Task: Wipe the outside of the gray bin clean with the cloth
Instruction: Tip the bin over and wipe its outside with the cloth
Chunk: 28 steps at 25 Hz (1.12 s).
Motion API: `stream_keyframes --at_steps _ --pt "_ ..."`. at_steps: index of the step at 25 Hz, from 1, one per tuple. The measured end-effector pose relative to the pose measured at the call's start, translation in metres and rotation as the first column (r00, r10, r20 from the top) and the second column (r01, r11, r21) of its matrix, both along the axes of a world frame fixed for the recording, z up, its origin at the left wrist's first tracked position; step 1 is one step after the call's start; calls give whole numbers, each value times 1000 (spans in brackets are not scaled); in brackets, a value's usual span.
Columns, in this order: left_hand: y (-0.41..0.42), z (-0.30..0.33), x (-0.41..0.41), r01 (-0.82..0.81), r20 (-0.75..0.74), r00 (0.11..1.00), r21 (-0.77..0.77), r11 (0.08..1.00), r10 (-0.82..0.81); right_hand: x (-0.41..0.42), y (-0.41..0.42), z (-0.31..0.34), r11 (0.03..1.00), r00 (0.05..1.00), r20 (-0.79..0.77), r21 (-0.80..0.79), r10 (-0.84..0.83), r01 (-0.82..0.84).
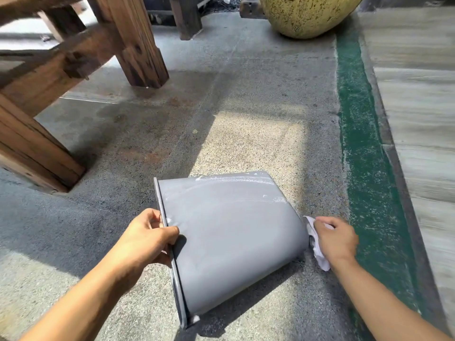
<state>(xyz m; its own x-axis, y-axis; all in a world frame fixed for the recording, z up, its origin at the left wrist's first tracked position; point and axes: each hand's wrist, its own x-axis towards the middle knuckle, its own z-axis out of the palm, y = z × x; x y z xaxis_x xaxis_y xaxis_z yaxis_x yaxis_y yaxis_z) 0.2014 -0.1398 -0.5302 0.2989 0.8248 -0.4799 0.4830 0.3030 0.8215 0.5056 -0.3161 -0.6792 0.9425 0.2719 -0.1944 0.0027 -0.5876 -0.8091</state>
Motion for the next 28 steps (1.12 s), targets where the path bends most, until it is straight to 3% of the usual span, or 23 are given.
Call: stream_keyframes --at_steps 2,4,6,8,11,15,18,22,25,28 --pt "0 -1 -2 -3 38 999 -40 999 5 8 4 12 973 977 -163 160 -140 166" --pt "0 0 -1 6 93 996 -78 997 1 12 22 44 925 965 -241 331 -108 186" --pt "0 4 1 13 143 990 -93 996 1 4 45 79 919 991 -134 392 20 35" --pt "1 6 2 16 180 984 -102 995 3 -22 63 108 918 978 100 339 184 -207" --pt "1 10 3 60 240 970 -138 989 -25 -88 80 130 772 794 364 245 487 -586" --pt "1 15 2 141 278 955 -126 982 -102 -138 102 145 452 488 349 184 800 -873" --pt "2 15 0 175 268 953 -111 978 -140 -139 114 147 306 315 343 84 885 -948" --pt "1 14 1 166 268 956 -148 975 -122 -136 143 141 377 381 375 87 845 -922" --pt "-2 6 2 138 227 969 -179 974 -96 -127 161 128 444 411 355 -13 840 -896" --pt "-5 -2 -2 74 160 986 -191 979 -43 -105 143 106 560 503 341 -89 794 -824"
